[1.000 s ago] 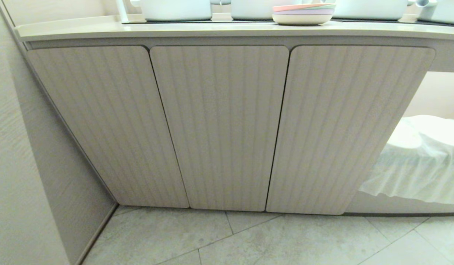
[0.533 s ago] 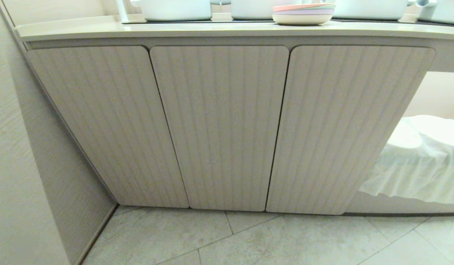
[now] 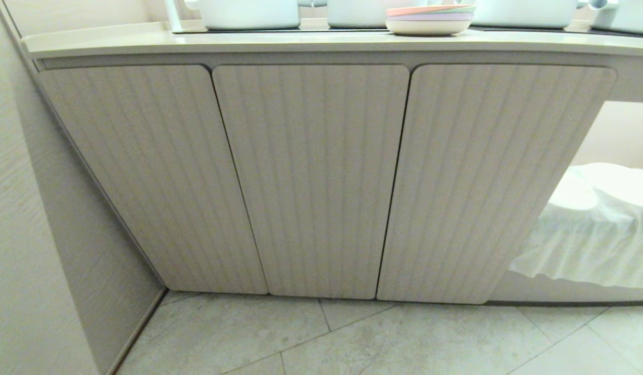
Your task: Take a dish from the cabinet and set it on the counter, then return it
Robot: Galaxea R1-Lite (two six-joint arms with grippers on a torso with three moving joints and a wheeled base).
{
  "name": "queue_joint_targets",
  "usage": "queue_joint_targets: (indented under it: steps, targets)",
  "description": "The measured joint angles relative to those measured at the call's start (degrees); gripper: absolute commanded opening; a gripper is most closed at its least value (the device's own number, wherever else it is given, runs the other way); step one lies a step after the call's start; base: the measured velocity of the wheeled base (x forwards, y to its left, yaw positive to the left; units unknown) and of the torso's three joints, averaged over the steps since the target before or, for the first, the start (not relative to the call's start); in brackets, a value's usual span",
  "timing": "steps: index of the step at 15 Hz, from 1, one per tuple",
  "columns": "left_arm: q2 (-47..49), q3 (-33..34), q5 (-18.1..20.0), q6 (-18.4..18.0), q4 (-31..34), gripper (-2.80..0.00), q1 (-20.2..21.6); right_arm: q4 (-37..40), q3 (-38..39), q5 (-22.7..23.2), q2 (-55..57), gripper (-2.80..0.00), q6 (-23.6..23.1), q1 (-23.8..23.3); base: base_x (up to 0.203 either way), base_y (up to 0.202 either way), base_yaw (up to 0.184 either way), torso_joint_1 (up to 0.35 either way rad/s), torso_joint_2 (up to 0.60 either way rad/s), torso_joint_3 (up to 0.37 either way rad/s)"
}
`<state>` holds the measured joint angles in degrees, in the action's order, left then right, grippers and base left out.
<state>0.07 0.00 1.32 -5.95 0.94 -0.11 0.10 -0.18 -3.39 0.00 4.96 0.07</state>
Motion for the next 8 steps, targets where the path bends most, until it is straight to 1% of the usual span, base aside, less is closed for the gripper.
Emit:
queue_joint_targets:
  steps: [8]
  targets:
    - [0.0,0.0,0.01,0.0,0.0,-2.8,0.0,0.0,0.0,-0.02,0.0,-2.8,-0.01,0.0,0.0,0.0,0.0,0.0,0.0,0.0]
